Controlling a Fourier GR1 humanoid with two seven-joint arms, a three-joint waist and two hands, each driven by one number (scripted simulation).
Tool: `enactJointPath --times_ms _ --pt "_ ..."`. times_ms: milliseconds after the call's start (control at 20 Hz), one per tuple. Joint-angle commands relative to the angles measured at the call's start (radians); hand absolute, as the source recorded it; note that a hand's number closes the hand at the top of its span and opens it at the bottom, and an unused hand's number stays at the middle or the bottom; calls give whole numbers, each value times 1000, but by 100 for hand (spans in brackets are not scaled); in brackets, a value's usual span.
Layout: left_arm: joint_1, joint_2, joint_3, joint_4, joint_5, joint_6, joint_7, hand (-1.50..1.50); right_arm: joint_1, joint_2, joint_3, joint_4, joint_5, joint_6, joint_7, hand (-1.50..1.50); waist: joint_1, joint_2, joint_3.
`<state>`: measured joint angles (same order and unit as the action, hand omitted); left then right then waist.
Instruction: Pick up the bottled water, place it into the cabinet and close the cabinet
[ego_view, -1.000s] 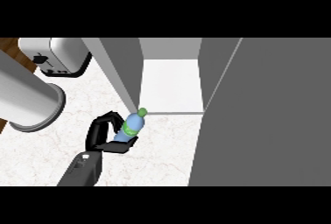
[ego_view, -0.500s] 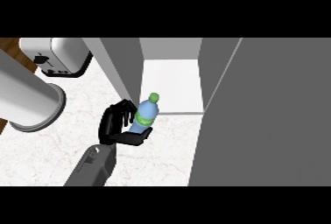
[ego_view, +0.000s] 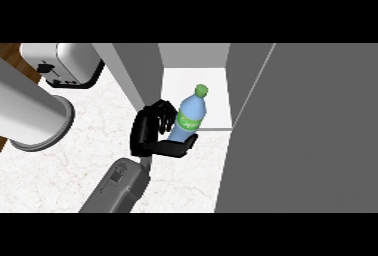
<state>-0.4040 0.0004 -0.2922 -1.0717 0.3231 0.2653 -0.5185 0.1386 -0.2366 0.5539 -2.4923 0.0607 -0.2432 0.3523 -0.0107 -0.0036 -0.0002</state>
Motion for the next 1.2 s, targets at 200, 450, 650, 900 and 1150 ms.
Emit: enactJointPath --times_ms 200,450,650,900,1150 --pt "-204 0 -73 42 37 202 139 150 24 -10 -29 -46 18 20 -21 -150 -7 4 0" --pt "-309 0 -5 171 30 181 168 150 132 -51 -18 -141 3 35 -43 -150 -12 4 0" --pt "-362 0 -61 207 155 277 168 150 88 -63 -90 -135 -51 56 0 -150 -17 6 0" --pt "-423 0 -110 335 247 357 111 150 155 -60 -81 -129 -70 65 -62 -150 -32 8 0" --pt "-437 0 -81 476 243 341 18 150 101 -42 -113 -82 -81 76 -79 -150 -19 9 0"
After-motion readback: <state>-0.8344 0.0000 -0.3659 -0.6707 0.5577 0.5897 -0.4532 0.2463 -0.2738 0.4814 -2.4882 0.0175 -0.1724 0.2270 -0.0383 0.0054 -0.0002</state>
